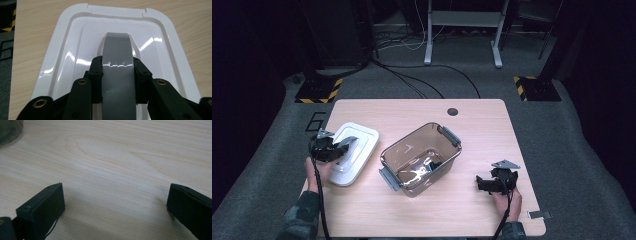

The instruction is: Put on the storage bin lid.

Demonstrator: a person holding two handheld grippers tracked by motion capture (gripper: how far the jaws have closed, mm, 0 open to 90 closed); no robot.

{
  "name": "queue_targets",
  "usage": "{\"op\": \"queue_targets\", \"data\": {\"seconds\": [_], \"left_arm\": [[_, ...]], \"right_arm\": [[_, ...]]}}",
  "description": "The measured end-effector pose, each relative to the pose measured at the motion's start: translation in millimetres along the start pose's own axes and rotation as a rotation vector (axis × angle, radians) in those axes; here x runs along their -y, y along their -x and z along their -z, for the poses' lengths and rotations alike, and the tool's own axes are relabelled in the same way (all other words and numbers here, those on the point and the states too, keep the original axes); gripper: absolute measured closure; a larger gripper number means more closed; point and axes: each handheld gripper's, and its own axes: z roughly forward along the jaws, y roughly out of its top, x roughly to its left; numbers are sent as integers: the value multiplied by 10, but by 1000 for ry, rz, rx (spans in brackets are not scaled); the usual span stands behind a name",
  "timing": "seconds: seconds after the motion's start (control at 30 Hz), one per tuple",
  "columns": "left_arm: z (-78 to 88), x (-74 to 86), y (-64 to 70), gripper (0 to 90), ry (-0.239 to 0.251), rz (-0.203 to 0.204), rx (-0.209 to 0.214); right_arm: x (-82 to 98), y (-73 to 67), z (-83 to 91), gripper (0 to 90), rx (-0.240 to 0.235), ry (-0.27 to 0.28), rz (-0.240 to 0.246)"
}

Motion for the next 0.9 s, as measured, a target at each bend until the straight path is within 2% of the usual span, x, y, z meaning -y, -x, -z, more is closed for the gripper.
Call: {"op": "queue_targets", "data": {"seconds": [0.13,0.6,0.9], "left_arm": [[61,-97,26,668,-3,-19,15],[232,-403,63,668,10,-58,13],[340,-587,77,668,23,-62,32]], "right_arm": [[0,0,0,8,0,0,0],[0,0,0,8,0,0,0],[0,0,-1,8,-1,0,0]]}}
